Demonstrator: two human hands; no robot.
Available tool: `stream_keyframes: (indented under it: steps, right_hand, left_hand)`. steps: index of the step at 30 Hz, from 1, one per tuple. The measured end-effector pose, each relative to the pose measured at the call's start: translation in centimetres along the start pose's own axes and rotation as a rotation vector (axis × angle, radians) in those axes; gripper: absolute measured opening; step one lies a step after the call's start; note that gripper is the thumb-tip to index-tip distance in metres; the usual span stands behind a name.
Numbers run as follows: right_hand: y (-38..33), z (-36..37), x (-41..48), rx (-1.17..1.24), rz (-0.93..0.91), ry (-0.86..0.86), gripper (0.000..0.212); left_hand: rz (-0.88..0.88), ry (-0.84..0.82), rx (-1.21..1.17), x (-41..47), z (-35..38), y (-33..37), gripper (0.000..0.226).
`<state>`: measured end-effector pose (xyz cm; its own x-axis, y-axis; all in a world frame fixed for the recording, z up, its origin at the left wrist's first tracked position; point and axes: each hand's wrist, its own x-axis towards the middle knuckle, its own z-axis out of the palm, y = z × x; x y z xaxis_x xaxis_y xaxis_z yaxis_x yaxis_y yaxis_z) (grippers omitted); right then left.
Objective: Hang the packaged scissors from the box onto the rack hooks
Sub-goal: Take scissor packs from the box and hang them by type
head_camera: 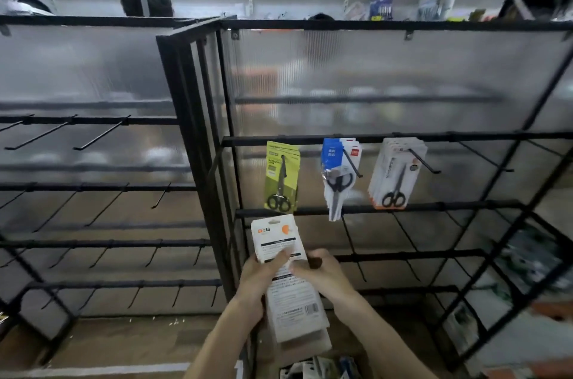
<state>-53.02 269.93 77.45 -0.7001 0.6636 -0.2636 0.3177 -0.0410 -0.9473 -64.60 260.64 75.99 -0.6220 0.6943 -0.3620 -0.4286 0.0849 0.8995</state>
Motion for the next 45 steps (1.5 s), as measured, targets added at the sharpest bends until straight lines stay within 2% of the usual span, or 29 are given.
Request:
stream_keyframes:
  steps: [4,8,11,14,18,20,22,24,28,29,32,33,34,35,37,38,41,45]
  right_hand:
    - [0.0,-3.6,-0.7,-0.072,0.061,0.205,0.017]
    - [0.7,-6.7,-1.5,0.043,0.111,0.252,0.011]
    - [1.4,-9.1,-2.2,0.136,0.139,0.298,0.024]
    - [1.7,-12.2,-2.9,0.217,0.146,0.317,0.034]
    - [1.8,-16.7,-3.7,0.219,0.070,0.422,0.018]
    - [1.9,-17.4,-4.2,0.158,0.050,0.366,0.011]
    - [2.6,-17.7,-4.1,0.076,0.015,0.317,0.017]
    - [3.8,-18.7,-4.0,0.099,-0.010,0.257,0.019]
    - [5.2,-23.6,-3.6,0.212,-0.002,0.199,0.021]
    - [5.3,-25.0,-3.4,0.213,0.019,0.180,0.030]
    - [4.9,-28.8,-2.4,0.206,0.139,0.088,0.075]
    - [5.1,-30.1,-1.9,0.204,0.144,0.028,0.081]
    - [5.1,-31.1,-1.7,0.201,0.124,-0.025,0.074]
    - [5.0,-31.8,-1.7,0.200,0.074,-0.049,0.057]
    - [5.0,-33.0,-1.8,0.218,-0.029,-0.007,0.025]
    - [4.8,-33.5,-2.0,0.237,-0.075,0.027,0.018]
    - [3.9,-34.3,-1.5,0.168,-0.176,0.091,0.010]
    - [2.1,-34.1,-0.5,0.078,-0.293,0.145,0.013]
  left_hand:
    - [0.002,-0.073,-0.011,-0.1,1.9,-0.2,0.031]
    - [0.008,-0.133,-0.031,-0.4,4.3,-0.5,0.025]
    - [0.008,-0.150,-0.020,-0.2,6.5,-1.2,0.023]
    - [-0.010,-0.135,-0.001,0.5,8.5,-2.4,0.031]
    - [0.038,-0.112,0.056,1.3,11.2,-3.3,0.043]
    - [0.067,-0.136,0.084,1.3,13.5,-3.7,0.039]
    - [0.110,-0.170,0.104,1.1,16.1,-4.0,0.035]
    - [0.141,-0.177,0.081,1.0,18.7,-4.3,0.031]
    - [0.095,-0.163,-0.001,0.7,22.6,-4.8,0.024]
    - [0.090,-0.164,0.002,0.5,23.7,-4.9,0.025]
    - [0.086,-0.156,0.019,0.4,26.5,-5.5,0.025]
    - [0.085,-0.146,0.019,0.4,27.3,-5.7,0.025]
    - [0.078,-0.134,0.017,0.4,28.1,-6.0,0.026]
    - [0.071,-0.115,0.016,0.5,28.6,-6.4,0.027]
    - [0.077,-0.065,0.010,0.6,29.7,-7.2,0.025]
    - [0.083,-0.035,0.011,0.5,30.1,-7.6,0.024]
    - [0.126,0.076,0.065,-0.1,30.5,-8.1,0.026]
    - [0.151,0.195,0.072,-0.4,29.5,-8.2,0.029]
